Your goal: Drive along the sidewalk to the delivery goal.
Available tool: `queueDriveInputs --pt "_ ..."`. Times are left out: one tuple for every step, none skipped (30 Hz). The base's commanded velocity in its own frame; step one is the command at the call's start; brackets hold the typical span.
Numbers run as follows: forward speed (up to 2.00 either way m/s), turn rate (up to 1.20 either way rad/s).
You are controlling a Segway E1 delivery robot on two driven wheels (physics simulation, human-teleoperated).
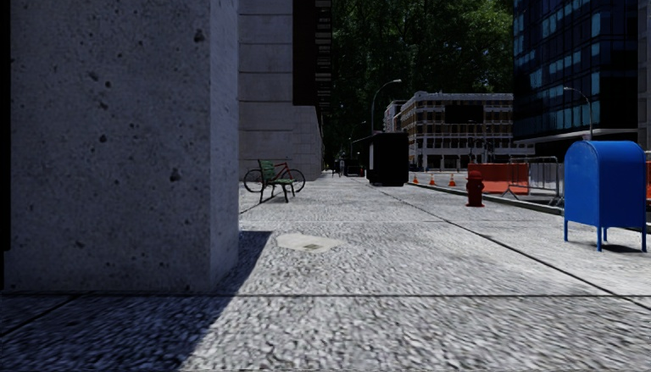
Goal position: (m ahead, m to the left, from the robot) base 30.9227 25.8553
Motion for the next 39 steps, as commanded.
queueDriveInputs --pt "2.0 0.0" --pt "2.0 0.0" --pt "2.0 0.0" --pt "2.0 0.0" --pt "2.0 0.0" --pt "2.0 0.0" --pt "2.0 0.0" --pt "2.0 0.0" --pt "2.0 0.0" --pt "2.0 0.0" --pt "2.0 0.0" --pt "2.0 0.0" --pt "2.0 0.0" --pt "2.0 0.0" --pt "2.0 0.0" --pt "2.0 0.0" --pt "2.0 0.0" --pt "2.0 0.0" --pt "2.0 0.0" --pt "2.0 0.0" --pt "2.0 0.0" --pt "2.0 0.0" --pt "2.0 0.0" --pt "2.0 0.0" --pt "2.0 0.0" --pt "2.0 0.0" --pt "2.0 0.11" --pt "2.0 0.16" --pt "2.0 0.18" --pt "2.0 0.24" --pt "2.0 0.24" --pt "2.0 0.36" --pt "2.0 0.4" --pt "2.0 0.41" --pt "2.0 0.42" --pt "2.0 0.42" --pt "2.0 0.42" --pt "2.0 0.43" --pt "2.0 0.47"
